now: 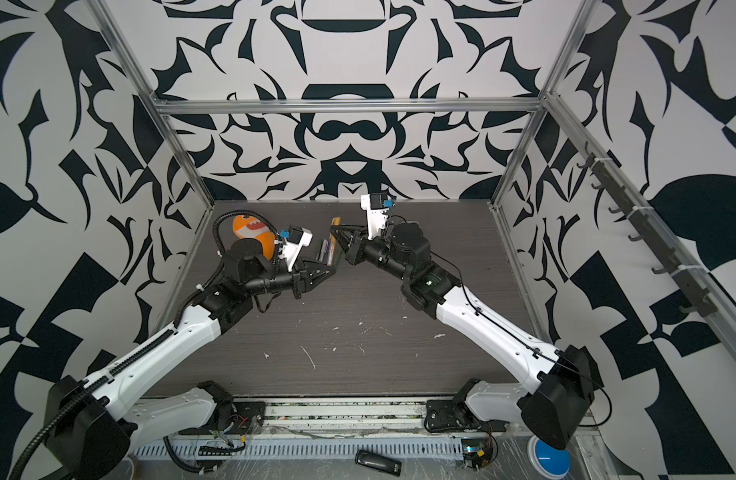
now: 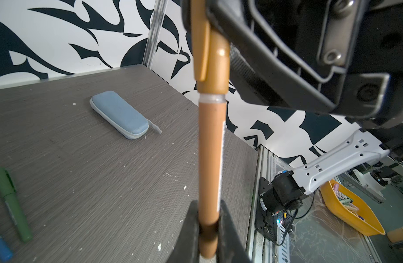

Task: Insert the pens into the pen caps
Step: 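Bring the tan cap down onto the tip of the pen in the left gripper, then press the tan cap onto the pen, then open the right gripper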

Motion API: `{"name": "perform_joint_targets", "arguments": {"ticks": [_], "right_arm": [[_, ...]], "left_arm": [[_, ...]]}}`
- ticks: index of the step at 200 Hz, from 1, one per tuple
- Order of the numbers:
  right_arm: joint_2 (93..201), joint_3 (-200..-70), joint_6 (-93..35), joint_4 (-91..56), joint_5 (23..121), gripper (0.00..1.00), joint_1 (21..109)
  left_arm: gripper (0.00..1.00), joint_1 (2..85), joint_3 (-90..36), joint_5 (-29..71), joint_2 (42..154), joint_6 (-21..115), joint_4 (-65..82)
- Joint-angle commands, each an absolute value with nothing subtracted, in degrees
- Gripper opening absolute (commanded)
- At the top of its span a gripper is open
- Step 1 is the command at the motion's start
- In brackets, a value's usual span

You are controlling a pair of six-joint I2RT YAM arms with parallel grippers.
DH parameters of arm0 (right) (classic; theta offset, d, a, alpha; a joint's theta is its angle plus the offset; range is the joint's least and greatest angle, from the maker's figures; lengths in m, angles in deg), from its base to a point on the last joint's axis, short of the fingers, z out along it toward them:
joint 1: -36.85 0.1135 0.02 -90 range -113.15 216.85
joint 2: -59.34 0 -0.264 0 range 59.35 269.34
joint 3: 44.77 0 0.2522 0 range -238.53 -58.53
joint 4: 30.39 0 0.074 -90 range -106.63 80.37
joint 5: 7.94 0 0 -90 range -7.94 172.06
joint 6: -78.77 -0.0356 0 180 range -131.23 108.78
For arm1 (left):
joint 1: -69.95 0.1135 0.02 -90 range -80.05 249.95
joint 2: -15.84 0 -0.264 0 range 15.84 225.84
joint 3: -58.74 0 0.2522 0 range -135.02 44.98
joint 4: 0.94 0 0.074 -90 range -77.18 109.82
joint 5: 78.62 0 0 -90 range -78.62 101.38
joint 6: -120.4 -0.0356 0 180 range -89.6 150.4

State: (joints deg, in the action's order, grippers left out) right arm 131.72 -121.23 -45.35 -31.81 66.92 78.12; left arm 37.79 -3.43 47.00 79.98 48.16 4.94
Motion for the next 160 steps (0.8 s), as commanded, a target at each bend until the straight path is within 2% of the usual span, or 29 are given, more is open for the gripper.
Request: {"name": "perform_joint_targets", "arguments": {"ticks": [1, 16, 64, 119, 160], "right_arm": [[130.9, -118.6, -46.23, -27.1, 61.45, 0.03, 81.29], [130.06, -118.6, -45.91, -25.97, 62.02, 0.06, 81.47], [127.92, -125.53, -41.82, -20.23, 66.45, 0.24, 81.5], [127.31, -130.39, -38.68, -14.86, 67.0, 0.27, 81.5], [126.36, -135.89, -34.99, -5.87, 72.26, 0.29, 81.5]], "left_arm": [[0.0, 38.49, -3.59, 42.26, 77.06, 48.28, -4.13], [0.0, 38.49, -3.78, 43.14, 77.09, 46.95, -3.79], [0.0, 38.49, -4.74, 46.06, 78.58, 45.65, -2.62], [0.0, 38.49, -5.25, 46.85, 79.41, 45.47, -1.93], [0.0, 38.49, -4.95, 46.4, 79.61, 44.29, -2.09]]}}
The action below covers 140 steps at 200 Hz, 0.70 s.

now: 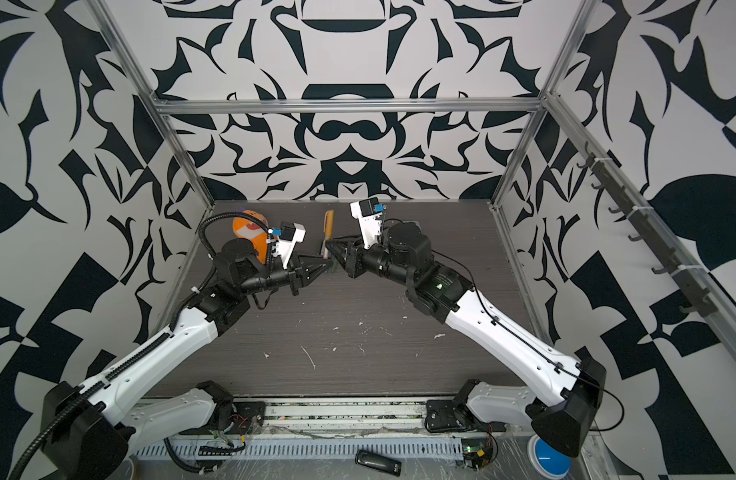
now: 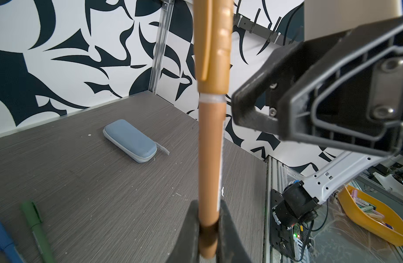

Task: Insert the pens into the pen caps
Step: 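Press the tan cap onto the pen, then open the right gripper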

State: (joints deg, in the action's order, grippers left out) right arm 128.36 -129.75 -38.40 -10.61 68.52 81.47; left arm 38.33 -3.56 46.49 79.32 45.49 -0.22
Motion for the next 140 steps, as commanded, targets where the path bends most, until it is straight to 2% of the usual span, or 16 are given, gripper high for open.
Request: {"name": "perform_joint_targets", "arguments": {"ticks": [1, 16, 55, 119, 140], "right_arm": [[126.47, -136.15, -34.97, -5.45, 72.5, 0.29, 81.5], [128.18, -140.18, -34.95, -1.95, 75.44, 0.31, 81.26], [134.43, -150.79, -31.93, 2.88, 73.42, 0.32, 80.73], [139.65, -154.9, -32.12, 1.83, 73.52, 0.33, 79.57], [140.22, -154.78, -32.37, 1.85, 71.91, 0.24, 79.5]], "left_arm": [[0.0, 38.49, -4.95, 46.38, 79.59, 44.25, -2.1], [0.0, 38.52, -4.9, 46.93, 79.81, 43.89, -2.3], [0.0, 38.4, -5.23, 48.37, 80.26, 43.85, -1.95], [0.0, 38.22, -5.21, 48.92, 80.15, 43.47, -1.6], [0.0, 38.22, -5.26, 48.96, 80.15, 43.33, -1.54]]}}
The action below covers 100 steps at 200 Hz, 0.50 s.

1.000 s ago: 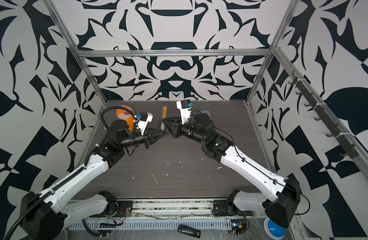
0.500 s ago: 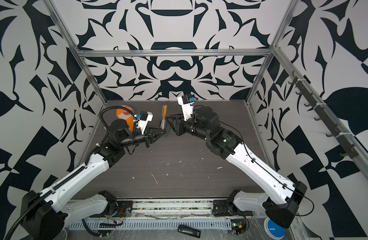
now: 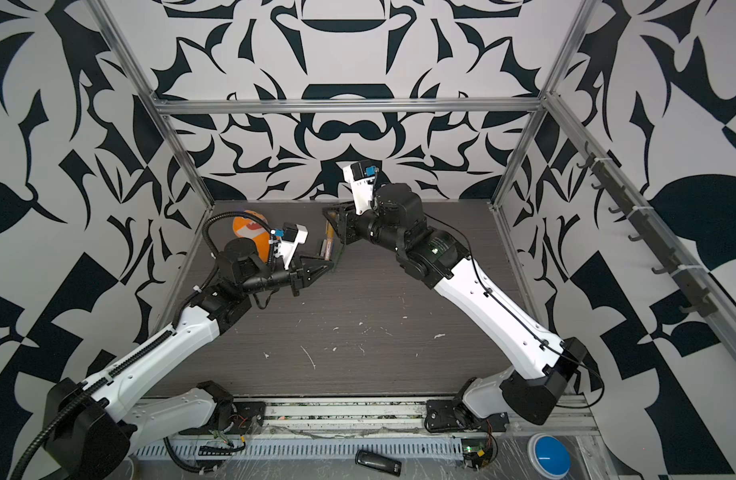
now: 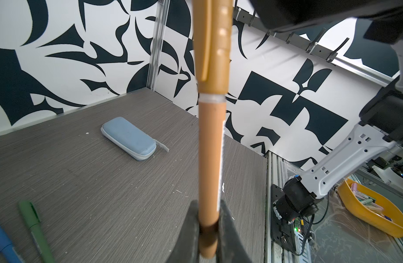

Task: Insert the pens into the pen caps
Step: 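Press the tan cap onto the pen, then open the right gripper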

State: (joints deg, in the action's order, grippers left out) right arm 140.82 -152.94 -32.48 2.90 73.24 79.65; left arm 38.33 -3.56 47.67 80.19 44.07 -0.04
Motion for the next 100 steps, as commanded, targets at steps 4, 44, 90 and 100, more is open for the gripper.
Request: {"name": "perform_joint_targets", "arguments": {"ticks": [4, 44, 90, 100], "right_arm": [[140.23, -154.51, -32.53, 1.79, 71.44, 0.21, 79.48], [139.45, -151.2, -33.41, 1.41, 69.08, 0.11, 79.47], [137.54, -146.74, -34.82, -0.25, 67.6, 0.06, 79.39], [137.21, -145.56, -34.97, -0.72, 67.11, 0.05, 79.39]], "left_arm": [[0.0, 38.22, -5.29, 48.93, 80.17, 43.45, -1.55], [0.0, 38.23, -5.22, 48.24, 80.29, 43.79, -1.86], [0.0, 38.22, -4.07, 44.53, 78.84, 45.38, -6.17], [0.0, 38.22, -4.27, 43.29, 78.13, 46.29, -8.02]]}}
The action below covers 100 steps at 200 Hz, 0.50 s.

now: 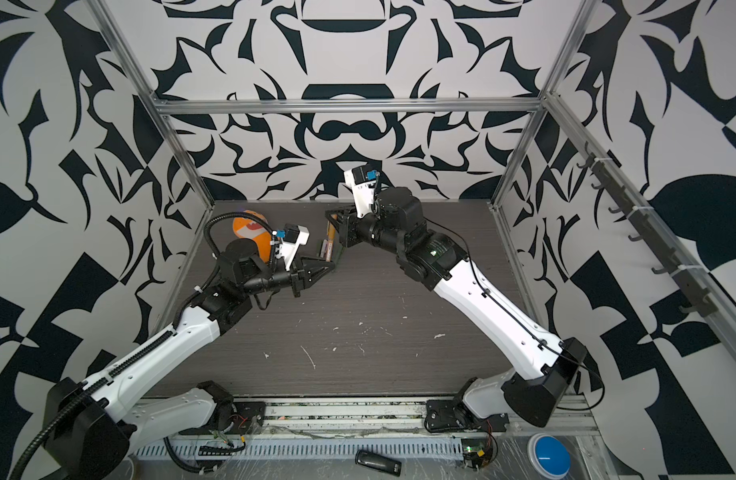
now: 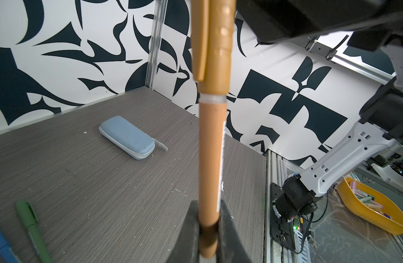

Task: Insert the pens into the pen caps
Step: 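Press the tan cap onto the pen, then open the right gripper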

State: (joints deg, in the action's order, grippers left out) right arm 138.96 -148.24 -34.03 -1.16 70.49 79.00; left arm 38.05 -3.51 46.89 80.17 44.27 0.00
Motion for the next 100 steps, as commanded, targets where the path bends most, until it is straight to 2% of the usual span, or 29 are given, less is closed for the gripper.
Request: {"name": "perform_joint_targets", "arguments": {"ticks": [1, 100], "right_arm": [[137.21, -145.42, -34.97, -0.77, 67.02, 0.05, 79.34], [134.85, -131.4, -36.33, -2.63, 61.58, 0.0, 79.38]], "left_arm": [[0.0, 38.22, -4.3, 43.16, 78.05, 46.39, -8.19], [0.0, 38.27, -19.67, 39.95, 82.12, 49.44, -13.76]]}}
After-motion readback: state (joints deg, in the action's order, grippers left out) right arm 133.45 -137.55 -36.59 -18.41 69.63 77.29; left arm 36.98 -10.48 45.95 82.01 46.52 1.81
